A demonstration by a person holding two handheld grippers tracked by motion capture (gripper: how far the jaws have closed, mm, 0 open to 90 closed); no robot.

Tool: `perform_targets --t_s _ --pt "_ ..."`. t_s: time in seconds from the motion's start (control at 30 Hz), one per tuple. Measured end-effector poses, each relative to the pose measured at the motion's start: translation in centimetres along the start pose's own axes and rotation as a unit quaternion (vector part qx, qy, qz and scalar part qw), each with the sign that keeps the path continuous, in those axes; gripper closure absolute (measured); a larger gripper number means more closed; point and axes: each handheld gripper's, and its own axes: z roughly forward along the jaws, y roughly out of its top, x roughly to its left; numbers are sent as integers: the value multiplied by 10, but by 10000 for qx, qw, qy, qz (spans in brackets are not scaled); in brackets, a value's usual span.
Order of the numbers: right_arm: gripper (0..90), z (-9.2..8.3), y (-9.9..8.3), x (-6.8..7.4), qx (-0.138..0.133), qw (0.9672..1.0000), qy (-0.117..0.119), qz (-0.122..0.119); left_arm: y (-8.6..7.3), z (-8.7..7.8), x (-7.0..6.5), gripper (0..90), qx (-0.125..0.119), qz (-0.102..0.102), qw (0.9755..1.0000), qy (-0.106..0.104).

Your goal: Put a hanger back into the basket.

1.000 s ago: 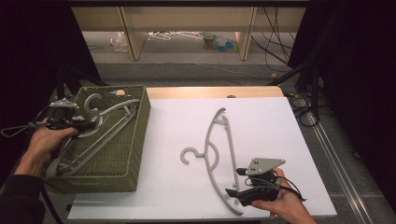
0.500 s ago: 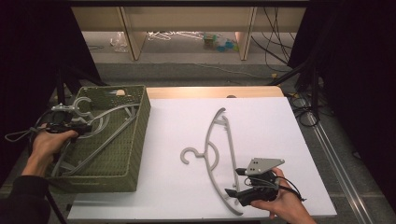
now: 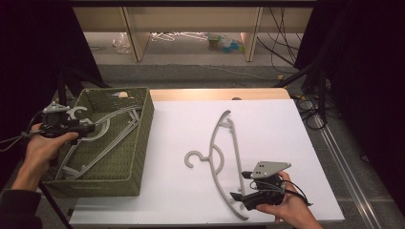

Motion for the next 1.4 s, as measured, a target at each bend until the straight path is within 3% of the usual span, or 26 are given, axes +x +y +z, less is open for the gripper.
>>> perform_targets --t_s 0.03,0.07,0.13,0.23,0.4,0.53,0.73,0.77,0.9,0.93,1.03,1.07,1.1,1.17,1.2,1.3,1.4 --pt "230 0 0 0 -1 10000 -7 -9 2 -5 -9 312 -223 -96 9996 -157" --pt "230 0 0 0 -1 10000 -7 -9 2 -5 -9 309 -223 -96 9996 -157" --pt "223 0 -1 -1 -1 10000 1 2 4 -14 -24 301 -381 -15 9982 -455" --pt "224 1 -1 0 19 10000 19 21 4 -17 -33 283 -422 105 9978 -505" --pt "223 2 -1 0 3 10000 -17 -5 3 -24 -61 272 -720 178 9926 -963" --pt "217 3 -2 -1 -18 10000 -61 9 -1 -23 -82 258 -787 304 9897 -1159" --pt "220 6 -4 -2 22 10000 -17 24 -8 -22 -122 217 -869 639 9817 -1569" --pt "220 6 -4 -2 38 10000 8 37 -8 -22 -122 215 -869 639 9817 -1569" --pt "219 8 -6 -4 38 9999 -18 92 -13 -19 -147 210 -875 732 9774 -1779" --pt "219 9 -7 -5 28 9999 -10 101 -15 -18 -151 209 -899 812 9753 -1846" --pt "217 10 -8 -7 14 9999 -6 133 -18 -16 -162 204 -866 831 9733 -1956" --pt "217 10 -9 -8 29 9999 -16 146 -21 -13 -171 201 -888 858 9708 -2059" --pt "217 10 -9 -8 29 9999 -16 146 -21 -13 -171 201 -888 858 9708 -2059" --pt "217 11 -9 -9 18 9999 40 145 -27 -8 -185 201 -913 920 9663 -2222" --pt "217 11 -9 -9 18 9999 40 145 -27 -8 -185 199 -913 920 9663 -2222" --pt "216 12 -11 -10 36 9998 3 177 -35 -3 -201 185 -973 1000 9622 -2338" --pt "215 12 -12 -10 42 9998 12 181 -39 -2 -208 178 -1019 927 9621 -2352"
